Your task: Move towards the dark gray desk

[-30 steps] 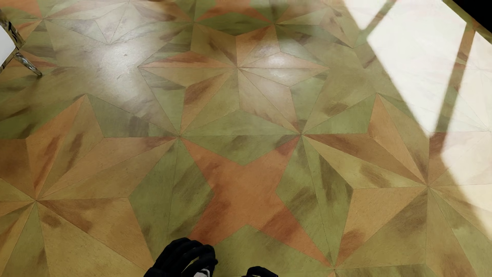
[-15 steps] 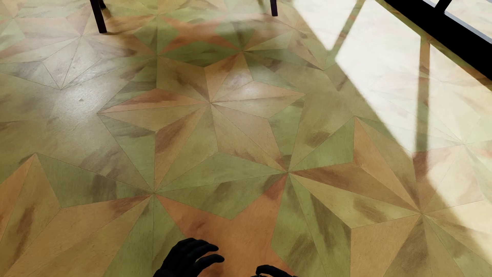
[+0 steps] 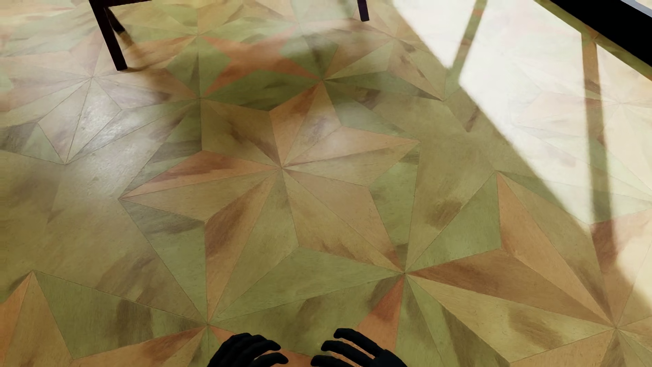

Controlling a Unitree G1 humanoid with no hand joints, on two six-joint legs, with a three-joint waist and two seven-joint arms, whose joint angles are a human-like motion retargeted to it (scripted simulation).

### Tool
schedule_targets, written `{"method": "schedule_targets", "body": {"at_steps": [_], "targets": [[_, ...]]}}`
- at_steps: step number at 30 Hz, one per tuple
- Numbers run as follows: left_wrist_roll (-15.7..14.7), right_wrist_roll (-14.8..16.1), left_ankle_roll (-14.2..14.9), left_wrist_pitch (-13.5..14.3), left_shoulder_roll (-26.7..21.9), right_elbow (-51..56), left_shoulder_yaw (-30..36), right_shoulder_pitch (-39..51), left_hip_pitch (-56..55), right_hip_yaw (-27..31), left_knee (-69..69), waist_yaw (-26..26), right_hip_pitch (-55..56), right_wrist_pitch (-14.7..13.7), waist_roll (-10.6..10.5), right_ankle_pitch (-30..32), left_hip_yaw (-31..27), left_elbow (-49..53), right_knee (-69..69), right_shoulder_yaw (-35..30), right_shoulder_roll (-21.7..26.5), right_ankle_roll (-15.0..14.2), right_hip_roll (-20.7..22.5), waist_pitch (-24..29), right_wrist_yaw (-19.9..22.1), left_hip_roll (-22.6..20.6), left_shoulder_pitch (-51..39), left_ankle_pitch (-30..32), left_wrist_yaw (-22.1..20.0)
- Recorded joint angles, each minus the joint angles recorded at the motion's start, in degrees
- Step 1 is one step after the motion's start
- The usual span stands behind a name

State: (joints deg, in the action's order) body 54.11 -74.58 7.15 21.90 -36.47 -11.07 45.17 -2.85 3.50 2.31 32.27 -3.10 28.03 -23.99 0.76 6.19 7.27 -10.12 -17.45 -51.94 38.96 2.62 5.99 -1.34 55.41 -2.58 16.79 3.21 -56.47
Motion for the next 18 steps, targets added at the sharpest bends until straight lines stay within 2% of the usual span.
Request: {"method": "schedule_targets", "body": {"at_steps": [2, 3, 4, 6, 7, 9, 10, 12, 15, 16, 17, 18], "targets": [[1.0, 1.0, 6.2, -0.2, -4.1, 0.1, 3.0, 0.0, -8.1, -3.0, 17.7, -0.2, -2.2, -0.5, -2.1, -4.3, -1.6, -1.6, -2.6, -1.0, -0.4, 1.2, 0.8, 0.4, -2.6, 4.0, -1.1, 9.9, 0.2], [1.1, 1.7, 7.0, -0.3, -5.7, 0.4, 4.3, 0.6, -12.6, -4.6, 26.1, -0.5, -3.3, -1.0, -3.2, -6.4, -0.9, -1.6, -3.9, -2.1, -0.6, 1.8, 1.4, 0.7, -2.3, 7.2, -2.0, 15.7, 0.3], [0.7, 2.3, 7.0, -0.3, -6.2, 0.4, 5.0, 1.7, -17.3, -6.0, 32.6, -0.6, -4.6, -1.3, -4.3, -8.3, -1.8, -1.0, -4.8, -3.5, -0.8, 2.2, 2.0, 1.1, -0.7, 9.5, -2.8, 16.8, 0.1], [-0.3, 3.4, 7.0, -0.1, -6.1, 1.4, 3.9, 3.8, -25.2, -8.0, 39.1, -0.5, -7.7, -1.1, -6.1, -12.2, -5.0, 1.7, -6.5, -5.7, -1.6, 2.4, 2.9, 1.7, 1.0, 10.5, -3.2, 6.5, 0.0], [0.6, 4.3, 5.7, -0.1, -6.5, 1.6, 2.9, 4.2, -28.1, -8.4, 38.5, -0.1, -9.3, -0.5, -6.5, -14.0, -6.0, 3.1, -7.3, -6.7, -1.9, 2.4, 3.2, 1.9, 1.1, 10.6, -2.8, 0.8, 0.0], [2.7, 5.4, 2.7, -0.6, -7.7, 1.1, 1.6, 2.8, -32.5, -8.0, 31.5, 1.0, -12.5, 0.6, -6.8, -17.4, -7.1, 4.1, -8.5, -9.0, -1.7, 2.2, 3.2, 2.2, 1.1, 10.2, -2.8, -8.5, 0.0], [3.8, 6.4, -0.3, -0.8, -7.5, 0.4, 0.7, 3.0, -34.4, -7.6, 25.8, 1.7, -14.1, 0.9, -6.7, -18.7, -6.8, 4.5, -8.4, -10.4, -1.3, 2.2, 3.1, 2.2, 1.1, 10.4, -2.1, -11.1, 0.0], [4.4, 7.3, -3.0, -0.8, -5.8, -0.3, -1.3, 4.2, -37.1, -6.9, 11.8, 2.7, -17.5, 1.4, -6.2, -20.5, -4.3, 5.1, -6.9, -12.5, -0.8, 2.0, 2.9, 2.2, 1.1, 11.0, -0.9, -11.6, 0.0], [5.1, 8.2, -1.1, 0.1, -2.8, -0.1, -4.9, 5.0, -37.2, -6.0, -13.8, 3.4, -22.3, 1.8, -5.0, -21.7, -1.1, 6.2, -3.4, -13.2, -0.9, 1.6, 2.4, 1.8, 1.1, 9.6, 0.5, -3.9, 0.0], [5.9, 8.5, 1.1, 0.6, -2.3, 0.0, -5.9, 5.0, -37.3, -5.6, -19.5, 3.5, -23.8, 2.1, -4.5, -22.1, -1.8, 6.4, -2.8, -13.1, -0.9, 1.4, 2.4, 1.6, 1.1, 8.5, 0.8, -4.7, 0.0], [6.7, 8.6, 4.5, 1.2, -2.1, 0.1, -6.5, 4.7, -37.7, -5.2, -21.3, 3.7, -25.4, 2.5, -4.0, -22.6, -4.0, 6.6, -2.6, -12.8, -0.9, 1.1, 2.4, 1.5, 1.1, 7.4, 0.8, -5.9, 0.0], [7.1, 8.8, 1.7, 1.6, -1.5, 0.1, -6.8, 4.1, -37.4, -4.9, -21.1, 3.8, -27.2, 2.9, -3.5, -22.7, -5.0, 6.9, -1.9, -12.3, -0.7, 0.7, 2.0, 1.3, 1.1, 6.3, 0.6, -2.3, 0.0]]}}
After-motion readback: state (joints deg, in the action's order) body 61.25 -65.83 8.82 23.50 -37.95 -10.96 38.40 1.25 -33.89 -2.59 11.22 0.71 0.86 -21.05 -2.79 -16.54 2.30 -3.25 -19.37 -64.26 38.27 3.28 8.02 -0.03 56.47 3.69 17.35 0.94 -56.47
